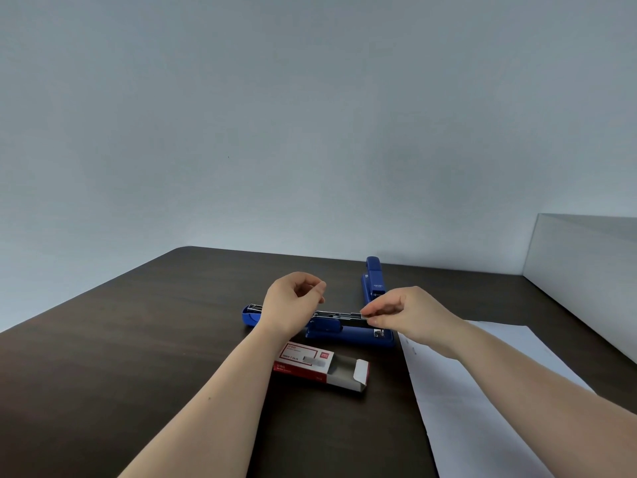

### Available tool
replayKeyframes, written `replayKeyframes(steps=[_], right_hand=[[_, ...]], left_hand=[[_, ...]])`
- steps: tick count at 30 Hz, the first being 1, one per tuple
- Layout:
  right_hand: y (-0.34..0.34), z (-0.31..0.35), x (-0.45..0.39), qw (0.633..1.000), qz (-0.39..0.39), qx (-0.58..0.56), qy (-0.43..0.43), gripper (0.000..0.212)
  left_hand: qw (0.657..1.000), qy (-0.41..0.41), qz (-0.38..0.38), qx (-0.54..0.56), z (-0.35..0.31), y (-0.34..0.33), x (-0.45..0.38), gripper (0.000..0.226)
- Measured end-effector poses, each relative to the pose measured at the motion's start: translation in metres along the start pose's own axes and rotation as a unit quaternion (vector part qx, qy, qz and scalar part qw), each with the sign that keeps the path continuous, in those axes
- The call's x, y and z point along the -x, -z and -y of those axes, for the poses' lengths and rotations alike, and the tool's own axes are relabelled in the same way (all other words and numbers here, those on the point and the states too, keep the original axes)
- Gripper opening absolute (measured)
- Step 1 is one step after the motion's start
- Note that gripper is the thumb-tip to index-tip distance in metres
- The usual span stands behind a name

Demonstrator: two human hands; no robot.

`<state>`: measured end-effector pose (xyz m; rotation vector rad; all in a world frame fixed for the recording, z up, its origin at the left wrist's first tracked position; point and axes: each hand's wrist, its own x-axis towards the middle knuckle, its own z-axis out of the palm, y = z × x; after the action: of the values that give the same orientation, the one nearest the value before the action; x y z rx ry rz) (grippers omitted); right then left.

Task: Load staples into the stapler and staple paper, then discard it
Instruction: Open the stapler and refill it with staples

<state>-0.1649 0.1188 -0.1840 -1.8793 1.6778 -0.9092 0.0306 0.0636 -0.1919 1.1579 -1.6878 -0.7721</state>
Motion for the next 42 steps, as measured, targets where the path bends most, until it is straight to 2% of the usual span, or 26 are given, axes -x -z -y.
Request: replayKeyframes(steps=[3,6,9,12,14,18,23,26,29,33,38,40,42], right_hand=[[0.001,0.002,0.001,1.0,0.019,0.02,0.008,0.022],[0.0,0.004,0.001,0.992,0.05,0.105,0.037,0.026],[-0.002,0.003,-0.001,0.984,0.058,0.16,0.058,0.027],[-0.002,0.0,-0.002,0.987,0.034,0.147,0.051,0.022],[-0.002,-0.004,-0.001,0.99,0.02,0.131,0.044,0.021],[0.001,-0.009,0.004,0.997,0.014,0.079,0.016,0.022],[0.004,-0.014,0.007,0.999,0.021,0.01,-0.024,0.025],[0.006,-0.02,0.009,0.999,0.0,-0.046,-0.028,0.021],[0.007,-0.026,0.01,0.992,-0.053,-0.111,-0.03,0.015],[0.011,-0.031,0.009,0.963,-0.109,-0.238,-0.058,0.013],[0.01,-0.034,0.007,0.94,-0.116,-0.308,-0.089,0.017],[0.008,-0.032,0.007,0.941,-0.114,-0.306,-0.09,0.021],[0.008,-0.032,0.006,0.938,-0.115,-0.313,-0.089,0.022]], left_hand=[[1.0,-0.005,0.0,-0.027,0.001,0.001,0.0,0.008],[0.997,-0.009,0.01,-0.07,0.004,0.004,-0.001,0.008],[0.984,-0.005,0.013,-0.177,0.009,0.009,-0.004,0.008],[0.962,0.017,0.018,-0.271,0.017,0.017,-0.008,0.031],[0.956,0.047,0.041,-0.287,0.024,0.022,-0.009,0.045],[0.97,0.06,0.075,-0.222,0.037,0.033,-0.011,0.056],[0.975,0.052,0.113,-0.184,0.037,0.043,-0.01,0.058],[0.982,0.052,0.082,-0.162,0.037,0.047,-0.009,0.06],[0.992,0.016,0.018,-0.125,0.035,0.048,-0.009,0.067],[0.998,0.007,-0.046,0.038,0.019,0.042,-0.009,0.072],[0.979,-0.01,-0.079,0.188,-0.008,0.024,-0.012,0.048],[0.975,-0.022,-0.055,0.216,-0.021,0.011,-0.012,0.039],[0.984,-0.036,-0.004,0.176,-0.032,-0.005,-0.011,0.037]])
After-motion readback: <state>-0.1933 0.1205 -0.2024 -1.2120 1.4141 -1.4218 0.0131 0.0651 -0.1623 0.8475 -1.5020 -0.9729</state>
